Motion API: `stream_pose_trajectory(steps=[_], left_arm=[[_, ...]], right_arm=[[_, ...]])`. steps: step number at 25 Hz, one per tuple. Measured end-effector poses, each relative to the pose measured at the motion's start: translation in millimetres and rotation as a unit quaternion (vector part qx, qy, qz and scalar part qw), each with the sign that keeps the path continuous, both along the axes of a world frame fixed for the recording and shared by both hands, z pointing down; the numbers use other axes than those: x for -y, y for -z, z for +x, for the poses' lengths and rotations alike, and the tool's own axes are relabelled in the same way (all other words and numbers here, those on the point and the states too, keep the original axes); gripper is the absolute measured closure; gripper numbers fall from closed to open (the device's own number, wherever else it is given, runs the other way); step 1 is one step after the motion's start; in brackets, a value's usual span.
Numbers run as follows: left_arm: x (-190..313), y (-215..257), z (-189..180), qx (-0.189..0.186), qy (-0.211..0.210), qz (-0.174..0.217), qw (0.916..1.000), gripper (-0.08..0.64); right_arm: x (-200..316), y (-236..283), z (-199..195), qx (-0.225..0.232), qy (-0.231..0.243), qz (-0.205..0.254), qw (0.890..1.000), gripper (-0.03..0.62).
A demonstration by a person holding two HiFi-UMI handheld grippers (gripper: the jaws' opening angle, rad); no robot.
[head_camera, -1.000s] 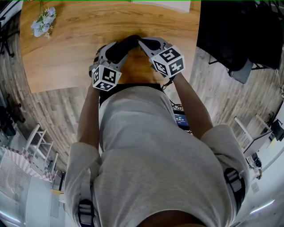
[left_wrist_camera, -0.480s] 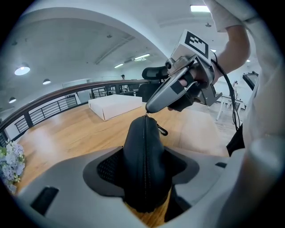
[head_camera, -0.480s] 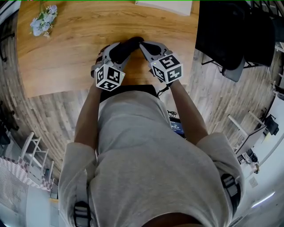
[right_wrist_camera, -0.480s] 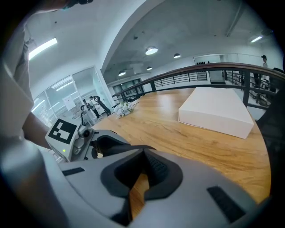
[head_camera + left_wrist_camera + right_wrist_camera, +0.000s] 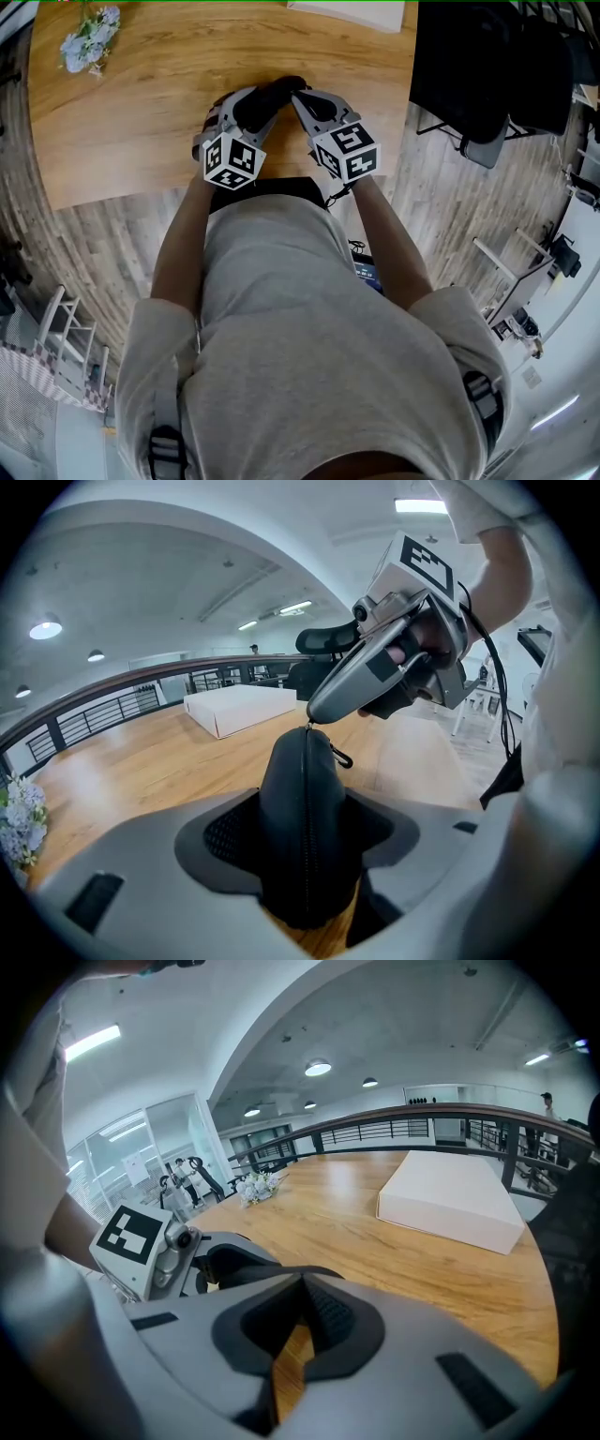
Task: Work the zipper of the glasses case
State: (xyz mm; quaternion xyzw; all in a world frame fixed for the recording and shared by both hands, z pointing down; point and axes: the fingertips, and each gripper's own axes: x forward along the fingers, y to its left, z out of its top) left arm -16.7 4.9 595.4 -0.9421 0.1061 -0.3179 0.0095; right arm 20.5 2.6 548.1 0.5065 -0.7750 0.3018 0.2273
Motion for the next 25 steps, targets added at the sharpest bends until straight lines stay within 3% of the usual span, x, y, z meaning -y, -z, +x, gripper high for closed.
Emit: stream_pose_trajectory(steps=[25], left_arm=[[0,3,-3,-0.017,-0.009,-0.011,0.9998,0.282]], right_arm=[[-2,6,-20,-0.014,-0.013,0.010,1.000,0.566]])
